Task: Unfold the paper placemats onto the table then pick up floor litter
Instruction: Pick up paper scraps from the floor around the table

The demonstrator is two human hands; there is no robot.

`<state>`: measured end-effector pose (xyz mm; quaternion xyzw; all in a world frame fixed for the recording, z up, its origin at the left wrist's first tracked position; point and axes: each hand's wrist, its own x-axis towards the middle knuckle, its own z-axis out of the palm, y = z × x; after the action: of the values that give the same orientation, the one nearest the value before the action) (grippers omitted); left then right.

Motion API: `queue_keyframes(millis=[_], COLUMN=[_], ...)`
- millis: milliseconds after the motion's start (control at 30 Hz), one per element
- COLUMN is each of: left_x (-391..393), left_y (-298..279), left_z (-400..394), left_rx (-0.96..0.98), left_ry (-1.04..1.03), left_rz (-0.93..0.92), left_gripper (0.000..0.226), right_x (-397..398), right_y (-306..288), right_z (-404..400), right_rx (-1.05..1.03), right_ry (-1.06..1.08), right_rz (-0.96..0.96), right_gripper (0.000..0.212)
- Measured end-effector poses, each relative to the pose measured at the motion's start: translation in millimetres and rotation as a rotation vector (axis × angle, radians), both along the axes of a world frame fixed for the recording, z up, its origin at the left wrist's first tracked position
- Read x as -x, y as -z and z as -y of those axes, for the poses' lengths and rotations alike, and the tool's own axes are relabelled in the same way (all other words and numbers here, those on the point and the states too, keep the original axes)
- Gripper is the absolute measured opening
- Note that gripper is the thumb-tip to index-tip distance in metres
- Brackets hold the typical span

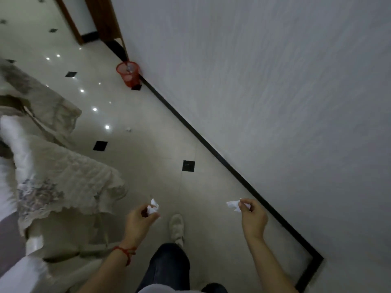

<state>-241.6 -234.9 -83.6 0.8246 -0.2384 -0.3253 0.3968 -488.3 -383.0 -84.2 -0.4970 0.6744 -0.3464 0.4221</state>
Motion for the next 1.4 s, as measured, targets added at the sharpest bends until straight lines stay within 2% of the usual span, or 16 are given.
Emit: queue_keyframes(millis=[167,367,467,633,700,800,867,967,1133,1300,1400], left_x=[-83.1,-160.8,-194.9,-261.3,-291.2,-339.8,-370.1,-414.6,-484.8,-557.9,-616.8], left_y=[12.2,-9.6,-17.7,-15.1,-9.7,-5.8,-7.9,-17.6,-27.3,-15.9,-5.5], left_z=[44.8,140.4,189.2,264.7,290.4,328.2,350.9,379.1,412.4,439.6,459.5], left_rx=[-0.018,0.028,0.046,0.114,0.130,0.146,0.140,0.095,0.050,0.026,0.005], left_ry=[-0.127,-0.136,-0.144,-0.233,-0.258,-0.326,-0.392,-0.469,-0.590,-0.696,-0.715], left_rz=[-0.049,-0.104,-0.101,-0.118,-0.116,-0.093,-0.090,-0.070,-0.068,-0.084,-0.108], left_gripper=[0.017,0.021,0.018,0.024,0.019,0.051,0.046,0.022,0.030,0.037,0.029], right_x=[-95.2,-196.8,-235.0,-288.5,-317.0,-369.9,-408.9,-475.0,-595.2,-704.1,-760.0], right_y=[-8.7,-23.9,-18.9,-0.3,8.6,16.7,16.9,8.6,-15.6,-8.9,1.6], right_z=[85.8,163.9,198.0,265.9,302.2,362.1,402.3,455.8,523.2,567.5,589.4], right_rx=[0.028,0.023,-0.012,-0.069,-0.073,-0.060,-0.050,-0.033,0.015,0.021,0.011], right_ry=[-0.152,-0.261,-0.304,-0.341,-0.356,-0.393,-0.451,-0.543,-0.688,-0.749,-0.759], right_rz=[-0.023,-0.015,-0.041,-0.086,-0.110,-0.112,-0.098,-0.087,-0.077,-0.049,-0.083], right_gripper=[0.008,0.012,0.010,0.008,0.007,0.006,0.008,0.012,0.010,0.005,0.006])
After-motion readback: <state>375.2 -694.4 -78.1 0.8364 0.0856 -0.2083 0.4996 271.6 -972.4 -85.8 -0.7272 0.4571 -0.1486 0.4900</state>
